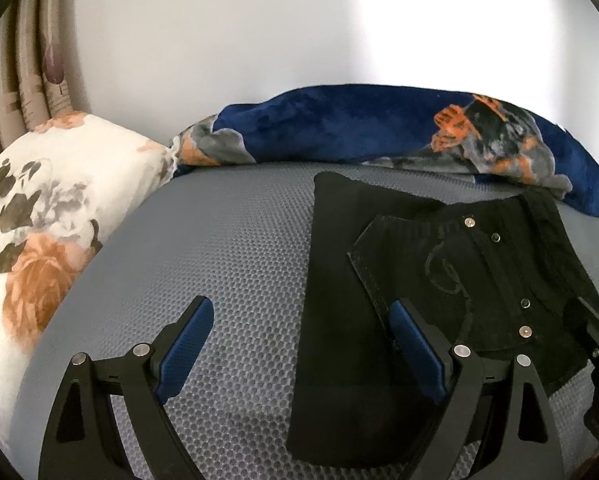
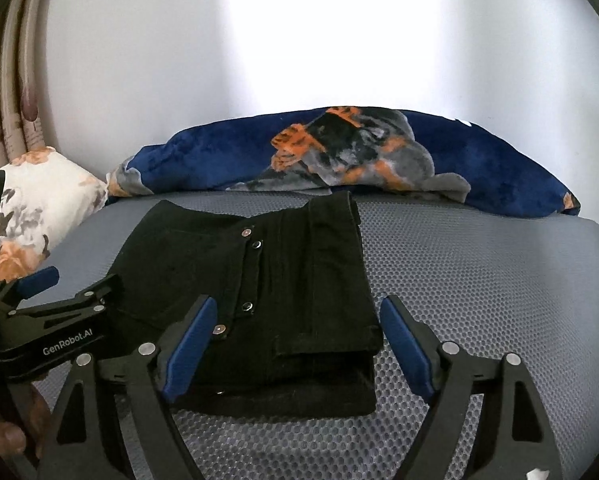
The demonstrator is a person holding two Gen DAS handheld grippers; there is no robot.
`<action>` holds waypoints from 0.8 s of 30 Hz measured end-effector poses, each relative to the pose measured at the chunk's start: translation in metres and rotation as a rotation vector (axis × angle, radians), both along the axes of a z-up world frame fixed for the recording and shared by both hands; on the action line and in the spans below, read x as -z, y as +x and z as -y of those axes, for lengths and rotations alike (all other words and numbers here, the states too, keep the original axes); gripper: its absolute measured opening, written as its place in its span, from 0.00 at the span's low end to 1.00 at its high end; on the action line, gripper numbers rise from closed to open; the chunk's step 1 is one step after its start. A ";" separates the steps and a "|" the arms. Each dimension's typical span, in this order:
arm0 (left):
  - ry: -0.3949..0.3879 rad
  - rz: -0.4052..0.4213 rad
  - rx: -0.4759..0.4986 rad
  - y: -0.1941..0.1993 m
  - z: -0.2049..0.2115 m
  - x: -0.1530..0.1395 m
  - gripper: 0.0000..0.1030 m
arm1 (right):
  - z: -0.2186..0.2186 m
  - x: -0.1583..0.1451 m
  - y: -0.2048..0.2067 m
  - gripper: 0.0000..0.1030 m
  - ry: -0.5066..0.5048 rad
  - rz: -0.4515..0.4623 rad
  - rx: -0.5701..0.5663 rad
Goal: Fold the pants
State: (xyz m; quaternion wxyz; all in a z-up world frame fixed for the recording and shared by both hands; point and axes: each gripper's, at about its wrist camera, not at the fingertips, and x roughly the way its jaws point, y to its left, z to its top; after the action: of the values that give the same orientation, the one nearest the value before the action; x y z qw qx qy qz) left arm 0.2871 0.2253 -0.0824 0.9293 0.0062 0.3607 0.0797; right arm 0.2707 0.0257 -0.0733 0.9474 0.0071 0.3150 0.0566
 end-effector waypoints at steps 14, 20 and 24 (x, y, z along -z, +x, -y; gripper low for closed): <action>0.011 0.096 0.014 -0.022 -0.001 -0.031 0.95 | 0.004 -0.014 -0.009 0.81 0.015 0.019 -0.001; 0.035 0.120 0.034 -0.028 0.006 -0.044 0.97 | 0.005 -0.019 -0.011 0.81 0.012 0.024 -0.003; 0.036 0.118 0.046 -0.029 0.009 -0.048 0.98 | 0.006 -0.021 -0.013 0.81 0.018 0.028 -0.004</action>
State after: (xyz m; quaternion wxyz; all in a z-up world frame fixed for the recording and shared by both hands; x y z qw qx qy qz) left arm 0.2578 0.2162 -0.0346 0.9502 0.0266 0.3037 0.0649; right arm 0.2575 0.0193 -0.0523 0.9514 0.0141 0.3014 0.0615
